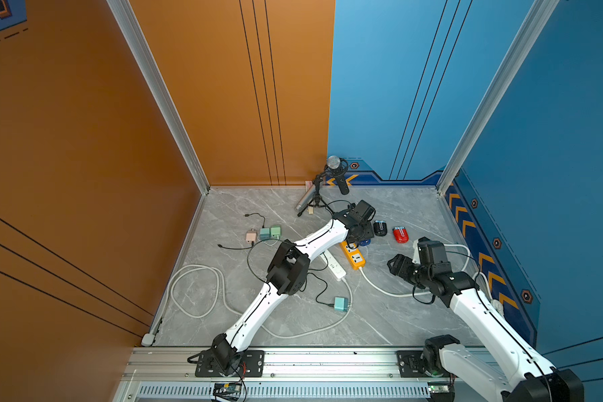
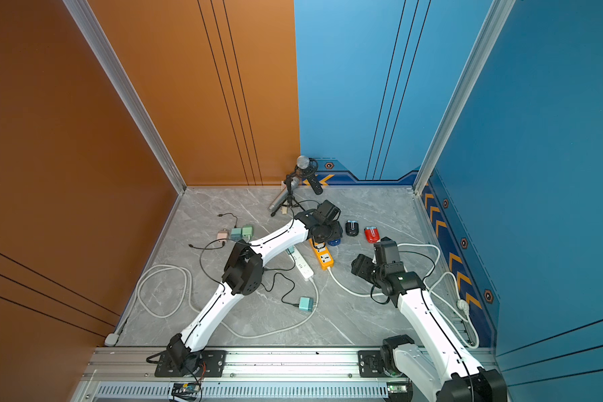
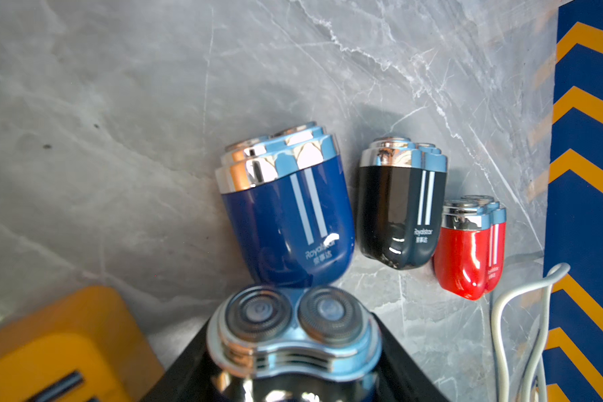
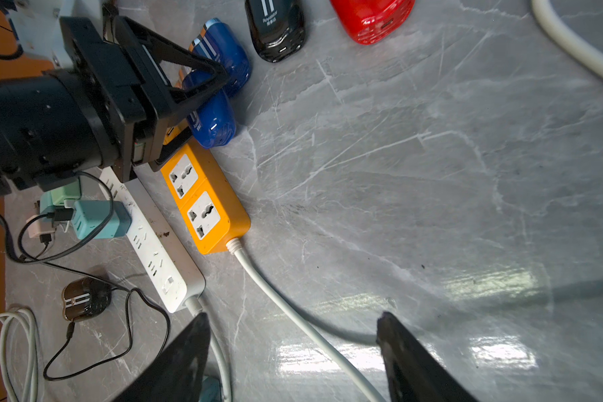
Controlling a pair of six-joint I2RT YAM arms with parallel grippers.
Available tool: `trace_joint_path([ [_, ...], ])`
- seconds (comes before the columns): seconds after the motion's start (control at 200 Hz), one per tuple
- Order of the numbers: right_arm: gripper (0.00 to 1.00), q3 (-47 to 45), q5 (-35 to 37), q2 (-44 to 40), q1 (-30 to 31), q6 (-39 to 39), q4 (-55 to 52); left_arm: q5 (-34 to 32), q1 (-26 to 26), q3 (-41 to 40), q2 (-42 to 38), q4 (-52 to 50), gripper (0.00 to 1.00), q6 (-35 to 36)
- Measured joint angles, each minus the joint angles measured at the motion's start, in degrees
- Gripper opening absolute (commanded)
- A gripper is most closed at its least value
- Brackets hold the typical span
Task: Unplug the electric shaver
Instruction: Place the electric shaver at the center of the board.
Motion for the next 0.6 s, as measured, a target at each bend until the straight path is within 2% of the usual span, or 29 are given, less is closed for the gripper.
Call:
trace_joint_path([
  [0.28,0.78,0.0,0.0,1.86,-0.02,-0.07,-0.02,1.05,-0.57,1.68,1.86,0.26,0.55,-0.26],
  [0.6,0.79,-0.02,-0.02,2.71,-0.7,-0.28,0.0,1.38,-0.87,1.75,1.88,0.26,0.69,-0.85],
])
